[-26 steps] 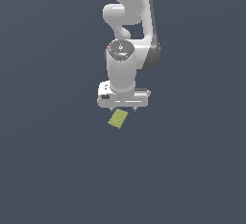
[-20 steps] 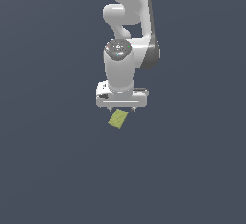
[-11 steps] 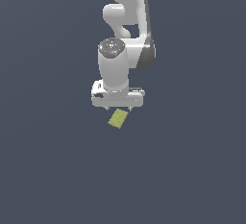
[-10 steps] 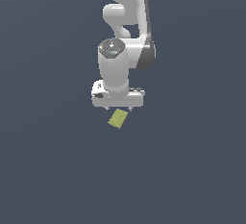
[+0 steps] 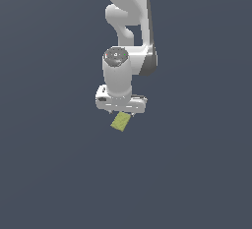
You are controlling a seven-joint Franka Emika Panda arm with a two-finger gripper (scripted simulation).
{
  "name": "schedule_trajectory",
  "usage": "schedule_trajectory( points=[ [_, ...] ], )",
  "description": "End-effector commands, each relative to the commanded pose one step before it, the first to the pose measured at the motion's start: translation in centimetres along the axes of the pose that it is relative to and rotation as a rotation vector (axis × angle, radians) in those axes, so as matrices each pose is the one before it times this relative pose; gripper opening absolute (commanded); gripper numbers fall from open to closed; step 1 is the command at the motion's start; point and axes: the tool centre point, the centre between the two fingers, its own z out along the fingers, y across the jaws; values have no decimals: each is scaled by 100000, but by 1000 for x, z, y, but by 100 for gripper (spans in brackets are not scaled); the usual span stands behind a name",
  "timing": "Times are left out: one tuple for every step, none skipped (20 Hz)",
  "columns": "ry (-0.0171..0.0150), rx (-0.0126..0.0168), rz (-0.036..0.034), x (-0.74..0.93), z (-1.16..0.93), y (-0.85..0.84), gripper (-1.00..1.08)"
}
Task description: Pick up the object and move it to a goal position.
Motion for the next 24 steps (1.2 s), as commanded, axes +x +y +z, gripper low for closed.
schedule_trajectory(
  points=[
    [205, -351, 4601, -401, 1172, 142, 100],
    [124, -167, 2145, -188, 528, 79, 100],
    [138, -183, 2282, -205, 556, 92, 100],
    [145, -188, 2286, -211, 552, 99, 100],
    [143, -181, 2147, -203, 513, 101, 100],
    [140, -173, 2007, -193, 475, 101, 100],
    [135, -164, 1868, -183, 438, 100, 100],
    [130, -154, 1728, -171, 402, 98, 100],
    [123, -144, 1589, -159, 367, 95, 100],
    [116, -133, 1449, -147, 332, 90, 100],
    [108, -121, 1311, -134, 298, 85, 100],
    [99, -109, 1173, -120, 265, 79, 100],
    [89, -97, 1034, -107, 232, 72, 100],
    [79, -85, 896, -93, 200, 64, 100],
    [68, -72, 756, -79, 168, 54, 100],
    [56, -59, 616, -65, 137, 44, 100],
    [44, -46, 484, -50, 106, 37, 100],
    [32, -33, 346, -36, 76, 27, 100],
    [19, -20, 205, -22, 45, 15, 100],
    [6, -7, 68, -7, 15, 5, 100],
    [-113, 10, -449, 19, -62, -26, 100],
    [0, 0, 0, -2, 34, -1, 100],
    [0, 0, 0, -5, 101, -3, 100],
    [0, 0, 0, -9, 168, -5, 100]
  ],
)
